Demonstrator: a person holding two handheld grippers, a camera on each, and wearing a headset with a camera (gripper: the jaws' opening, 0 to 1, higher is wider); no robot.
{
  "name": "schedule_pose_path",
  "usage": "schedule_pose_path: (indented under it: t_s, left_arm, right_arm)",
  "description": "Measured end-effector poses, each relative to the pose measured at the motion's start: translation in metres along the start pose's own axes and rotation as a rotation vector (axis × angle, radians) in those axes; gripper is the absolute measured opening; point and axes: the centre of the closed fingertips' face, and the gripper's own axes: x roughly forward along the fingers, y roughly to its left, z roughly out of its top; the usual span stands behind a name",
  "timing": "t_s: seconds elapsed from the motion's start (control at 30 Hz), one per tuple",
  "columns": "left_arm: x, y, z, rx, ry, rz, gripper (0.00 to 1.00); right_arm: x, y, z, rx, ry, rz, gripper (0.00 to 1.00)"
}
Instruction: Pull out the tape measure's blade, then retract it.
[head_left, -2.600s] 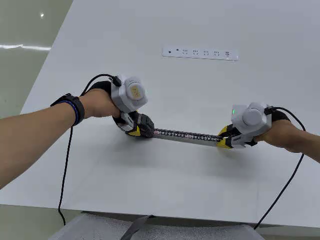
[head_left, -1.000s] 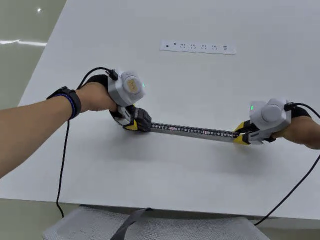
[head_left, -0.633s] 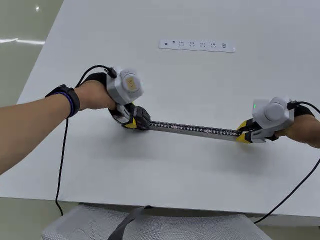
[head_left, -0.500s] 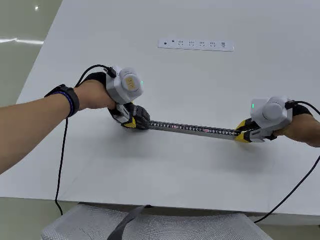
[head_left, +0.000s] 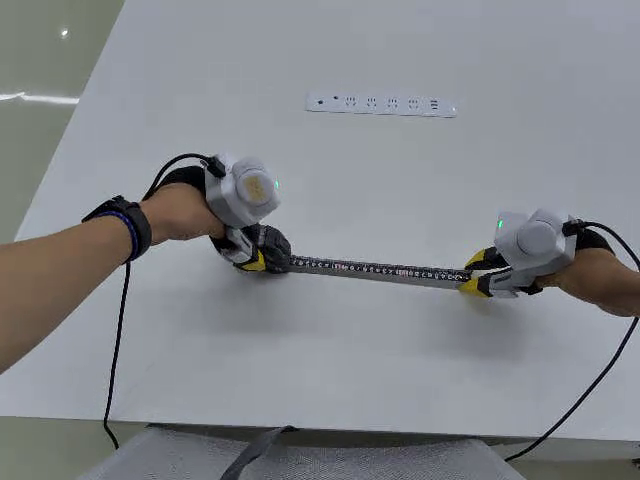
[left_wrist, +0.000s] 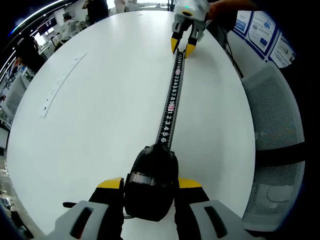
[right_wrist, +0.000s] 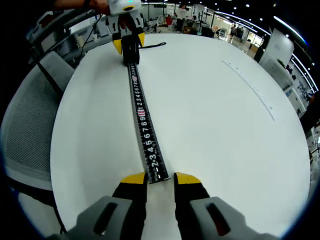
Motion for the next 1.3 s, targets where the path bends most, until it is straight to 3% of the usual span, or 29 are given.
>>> schedule_pose_path:
  t_s: [0.1, 0.2, 0.37, 0.57, 0.73, 0.97, 1.0, 1.07, 1.3]
  left_arm:
    - [-0.001, 0.0, 0.0, -0.017, -0.007, 0.002, 0.4]
    - [-0.001, -0.001, -0.007, -0.022, 0.002, 0.022, 0.42]
    - [-0.009, -0.001, -0.01, -0.092, -0.068, 0.054, 0.47]
    - [-0.025, -0.002, -0.013, -0.23, -0.194, 0.112, 0.49]
    - [-0.036, -0.004, -0.02, -0.319, -0.258, 0.144, 0.51]
    - [-0.041, -0.006, -0.026, -0.358, -0.276, 0.15, 0.53]
    - [-0.048, -0.013, -0.036, -0.416, -0.278, 0.17, 0.53]
    - [-0.052, -0.015, -0.036, -0.459, -0.309, 0.177, 0.53]
    - [-0.06, -0.025, -0.044, -0.533, -0.351, 0.202, 0.54]
  right_arm:
    - [0.0, 0.001, -0.001, -0.001, 0.0, -0.008, 0.2]
    - [-0.002, 0.001, -0.003, 0.014, 0.004, -0.026, 0.28]
    - [-0.008, 0.005, -0.006, 0.074, -0.016, -0.051, 0.32]
    - [-0.014, 0.009, -0.005, 0.236, -0.114, -0.1, 0.35]
    - [-0.018, 0.014, -0.004, 0.266, -0.14, -0.117, 0.36]
    - [-0.021, 0.015, -0.002, 0.295, -0.165, -0.135, 0.43]
    - [-0.031, 0.012, 0.005, 0.375, -0.228, -0.179, 0.44]
    - [-0.035, 0.012, 0.007, 0.406, -0.261, -0.201, 0.45]
    - [-0.041, 0.021, -0.001, 0.486, -0.284, -0.223, 0.47]
